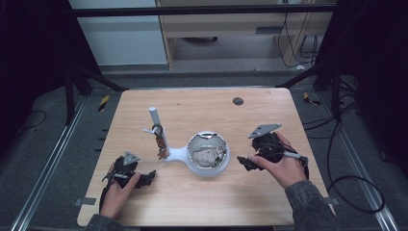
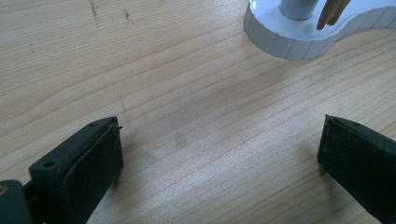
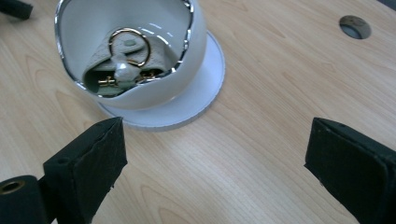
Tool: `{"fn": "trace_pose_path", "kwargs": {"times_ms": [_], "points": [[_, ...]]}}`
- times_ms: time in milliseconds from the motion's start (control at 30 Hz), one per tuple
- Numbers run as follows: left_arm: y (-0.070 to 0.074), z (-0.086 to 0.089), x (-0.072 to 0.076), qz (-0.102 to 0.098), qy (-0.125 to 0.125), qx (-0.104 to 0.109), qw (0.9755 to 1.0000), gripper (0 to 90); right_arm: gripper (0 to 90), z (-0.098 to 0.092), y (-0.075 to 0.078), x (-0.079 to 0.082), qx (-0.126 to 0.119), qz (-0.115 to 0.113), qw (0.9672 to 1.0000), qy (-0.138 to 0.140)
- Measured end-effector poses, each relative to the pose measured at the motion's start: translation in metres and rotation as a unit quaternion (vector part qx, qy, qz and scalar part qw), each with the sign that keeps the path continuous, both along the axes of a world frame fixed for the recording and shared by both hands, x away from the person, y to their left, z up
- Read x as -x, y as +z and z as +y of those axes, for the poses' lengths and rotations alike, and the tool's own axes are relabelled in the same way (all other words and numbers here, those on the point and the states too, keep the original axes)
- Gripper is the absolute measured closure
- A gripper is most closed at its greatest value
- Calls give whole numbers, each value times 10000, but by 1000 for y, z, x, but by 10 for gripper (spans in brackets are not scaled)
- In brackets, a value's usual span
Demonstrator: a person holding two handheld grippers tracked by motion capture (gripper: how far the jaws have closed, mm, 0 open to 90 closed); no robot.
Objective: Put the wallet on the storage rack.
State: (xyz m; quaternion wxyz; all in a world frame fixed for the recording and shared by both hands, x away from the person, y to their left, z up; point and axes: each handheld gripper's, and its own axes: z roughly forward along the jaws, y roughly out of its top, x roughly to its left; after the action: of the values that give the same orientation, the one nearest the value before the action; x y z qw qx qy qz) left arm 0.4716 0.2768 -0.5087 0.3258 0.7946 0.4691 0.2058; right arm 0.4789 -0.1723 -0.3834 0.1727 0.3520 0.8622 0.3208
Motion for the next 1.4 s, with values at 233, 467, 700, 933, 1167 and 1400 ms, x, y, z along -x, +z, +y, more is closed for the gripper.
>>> {"fn": "trace_pose_path", "kwargs": {"times_ms": [233,467,700,933,1167,1400], "points": [[0,0,0,-2,1,11,10000,0,55,-13,-5,1,-175,-99,9995,-241],[0,0,0,-1,1,12,10000,0,58,-24,-14,1,-232,-87,9990,-376],[0,0,0,0,1,12,10000,0,64,-37,-26,-2,-320,-49,9972,-668],[0,0,0,-2,1,12,10000,0,64,-47,-37,-8,-376,29,9958,-830],[0,0,0,-1,3,14,10000,0,58,-53,-49,-14,-401,187,9943,-974],[0,0,0,0,1,16,10000,0,51,-57,-63,-21,-428,341,9927,-1077]]}}
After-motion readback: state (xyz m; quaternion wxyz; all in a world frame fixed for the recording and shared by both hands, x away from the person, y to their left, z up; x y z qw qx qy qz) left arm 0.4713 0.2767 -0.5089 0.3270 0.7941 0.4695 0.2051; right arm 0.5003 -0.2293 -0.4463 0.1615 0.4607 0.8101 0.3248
